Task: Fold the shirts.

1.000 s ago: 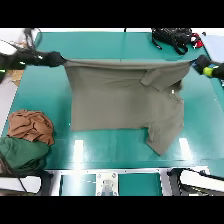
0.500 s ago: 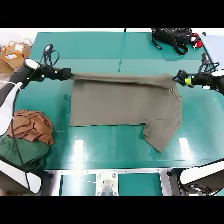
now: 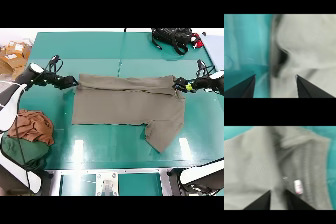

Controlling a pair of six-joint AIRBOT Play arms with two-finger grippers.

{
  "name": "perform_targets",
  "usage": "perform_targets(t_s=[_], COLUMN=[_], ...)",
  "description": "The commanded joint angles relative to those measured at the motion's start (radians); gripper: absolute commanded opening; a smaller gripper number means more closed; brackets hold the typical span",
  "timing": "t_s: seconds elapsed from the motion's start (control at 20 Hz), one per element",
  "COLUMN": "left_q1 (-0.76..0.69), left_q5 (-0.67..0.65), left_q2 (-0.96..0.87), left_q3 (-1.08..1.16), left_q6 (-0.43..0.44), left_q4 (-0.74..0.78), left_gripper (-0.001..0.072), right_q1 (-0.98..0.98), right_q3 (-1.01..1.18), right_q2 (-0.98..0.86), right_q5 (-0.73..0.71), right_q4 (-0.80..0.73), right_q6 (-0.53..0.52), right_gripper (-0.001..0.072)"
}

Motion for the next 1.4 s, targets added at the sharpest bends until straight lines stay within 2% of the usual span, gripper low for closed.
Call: perform_targets(t_s=[0.0, 0.1, 0.15, 0.2, 0.25, 0.3, 0.45, 0.65, 0.7, 0.75, 0.8, 0.85, 0.9, 1.0, 1.15, 1.35], left_q1=[0.034, 0.08, 0.102, 0.116, 0.121, 0.121, 0.095, 0.032, 0.011, -0.018, -0.045, -0.079, -0.121, -0.209, -0.314, -0.354], left_q5=[-0.236, -0.441, -0.54, -0.607, -0.642, -0.649, -0.584, -0.311, -0.24, -0.193, -0.163, -0.125, -0.085, 0.031, 0.177, 0.298], left_q2=[-0.001, 0.001, 0.002, 0.012, 0.034, 0.064, 0.249, 0.616, 0.692, 0.756, 0.793, 0.81, 0.805, 0.786, 0.723, 0.602], left_q3=[0.089, 0.182, 0.213, 0.219, 0.208, 0.185, -0.041, -0.534, -0.63, -0.713, -0.771, -0.82, -0.852, -0.896, -0.906, -0.905], left_q6=[-0.084, -0.193, -0.228, -0.237, -0.239, -0.249, -0.257, -0.28, -0.302, -0.315, -0.354, -0.395, -0.404, -0.434, -0.51, -0.51], left_q4=[0.02, 0.047, 0.047, 0.047, 0.057, 0.084, 0.121, 0.15, 0.153, 0.153, 0.155, 0.155, 0.154, 0.151, 0.138, 0.055], left_gripper=[0.0559, 0.0556, 0.0399, 0.0093, 0.0025, 0.0024, 0.0024, 0.0024, 0.0026, 0.0129, 0.0437, 0.0547, 0.0549, 0.0549, 0.0549, 0.0549], right_q1=[-0.021, -0.055, -0.073, -0.092, -0.112, -0.13, -0.209, -0.38, -0.404, -0.41, -0.407, -0.405, -0.405, -0.392, -0.321, -0.216], right_q3=[0.066, 0.072, 0.068, 0.05, 0.012, -0.05, -0.307, -0.667, -0.742, -0.815, -0.875, -0.923, -0.973, -1.054, -1.126, -1.126], right_q2=[0.039, 0.101, 0.133, 0.164, 0.207, 0.261, 0.475, 0.813, 0.88, 0.935, 0.967, 0.978, 0.978, 0.977, 0.966, 0.89], right_q5=[0.137, 0.212, 0.257, 0.299, 0.334, 0.344, 0.342, 0.352, 0.342, 0.33, 0.328, 0.332, 0.33, 0.285, 0.214, 0.125], right_q4=[-0.034, -0.053, -0.064, -0.065, -0.066, -0.072, -0.118, -0.242, -0.246, -0.246, -0.245, -0.241, -0.225, -0.164, -0.127, -0.059], right_q6=[0.058, 0.091, 0.101, 0.102, 0.112, 0.119, 0.157, 0.333, 0.391, 0.413, 0.428, 0.434, 0.434, 0.425, 0.426, 0.426], right_gripper=[0.0294, 0.0291, 0.0235, 0.0098, 0.0048, 0.0023, 0.0022, 0.0028, 0.0141, 0.0314, 0.0357, 0.0358, 0.0364, 0.0424, 0.0427, 0.0427])
